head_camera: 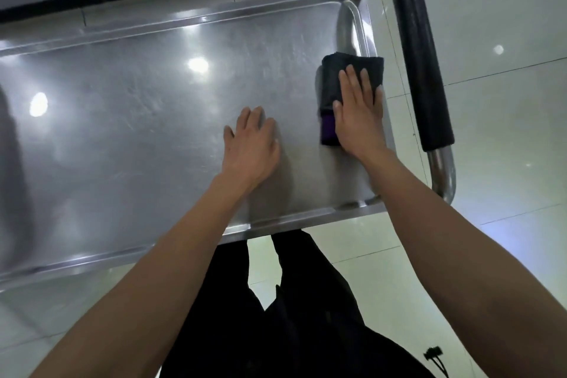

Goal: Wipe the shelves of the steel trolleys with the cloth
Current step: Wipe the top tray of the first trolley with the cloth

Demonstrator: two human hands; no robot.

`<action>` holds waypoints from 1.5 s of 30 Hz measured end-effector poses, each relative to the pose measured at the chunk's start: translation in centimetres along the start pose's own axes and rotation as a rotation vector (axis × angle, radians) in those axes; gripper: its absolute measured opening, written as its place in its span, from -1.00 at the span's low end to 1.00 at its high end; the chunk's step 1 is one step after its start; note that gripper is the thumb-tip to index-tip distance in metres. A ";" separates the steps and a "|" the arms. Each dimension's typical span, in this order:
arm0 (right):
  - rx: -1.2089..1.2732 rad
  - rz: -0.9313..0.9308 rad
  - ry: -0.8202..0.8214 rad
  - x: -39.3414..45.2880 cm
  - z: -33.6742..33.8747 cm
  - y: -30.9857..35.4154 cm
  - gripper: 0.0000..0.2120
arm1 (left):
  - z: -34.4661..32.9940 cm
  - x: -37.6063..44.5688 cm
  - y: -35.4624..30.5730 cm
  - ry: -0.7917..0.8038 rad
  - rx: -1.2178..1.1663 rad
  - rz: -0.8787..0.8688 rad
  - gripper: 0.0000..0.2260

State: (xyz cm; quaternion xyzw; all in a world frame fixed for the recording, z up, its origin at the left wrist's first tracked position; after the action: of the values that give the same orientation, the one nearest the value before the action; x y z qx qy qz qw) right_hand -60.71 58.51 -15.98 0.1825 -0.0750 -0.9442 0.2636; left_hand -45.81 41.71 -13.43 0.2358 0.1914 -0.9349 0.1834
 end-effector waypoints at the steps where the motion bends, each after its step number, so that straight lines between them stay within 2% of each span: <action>1: -0.004 0.007 -0.007 -0.4 -0.2 -0.1 -0.45 | 0.0 0.1 0.0 -0.002 0.005 0.007 -0.64; 11: -0.004 0.009 -0.037 -6.3 -2.9 -0.2 -0.43 | 0.5 -0.1 0.1 -0.043 -0.019 0.011 -0.65; 16: -0.009 -0.007 -0.029 -6.5 -3.3 1.5 -0.43 | 1.1 -0.9 1.5 -0.089 -0.116 -0.061 -0.64; 19: -0.020 0.023 -0.023 -6.7 -3.9 4.0 -0.43 | 1.8 -2.1 4.1 -0.161 -0.234 -0.080 -0.62; 24: -0.029 0.083 -0.009 -7.4 -5.3 10.1 -0.44 | 1.9 -4.9 9.2 -0.219 -0.209 -0.004 -0.64; 36: -0.077 0.310 0.084 -9.1 -10.3 25.6 -0.42 | -0.7 -10.6 17.7 -0.135 -0.084 0.107 -0.62; 40: -0.090 0.322 0.073 -9.9 -11.3 27.6 -0.42 | -1.3 -11.5 18.7 -0.109 -0.066 0.038 -0.63; 45: -0.093 0.330 0.086 -11.0 -11.3 27.1 -0.43 | -1.3 -11.9 18.1 -0.121 -0.042 0.014 -0.65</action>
State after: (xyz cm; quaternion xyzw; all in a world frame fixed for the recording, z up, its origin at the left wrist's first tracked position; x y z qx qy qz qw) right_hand -34.82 40.74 -16.63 0.1957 -0.0489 -0.8818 0.4262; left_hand -27.68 29.72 -13.34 0.1761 0.1980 -0.9419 0.2063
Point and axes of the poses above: each hand's wrist, its own x-axis towards the middle knuckle, its own z-axis out of the back of the hand, y = z × x, the point moved 6 cm from there along x, towards the middle knuckle, and after that the axes turned 7 degrees about y, right-handed, at the moved point
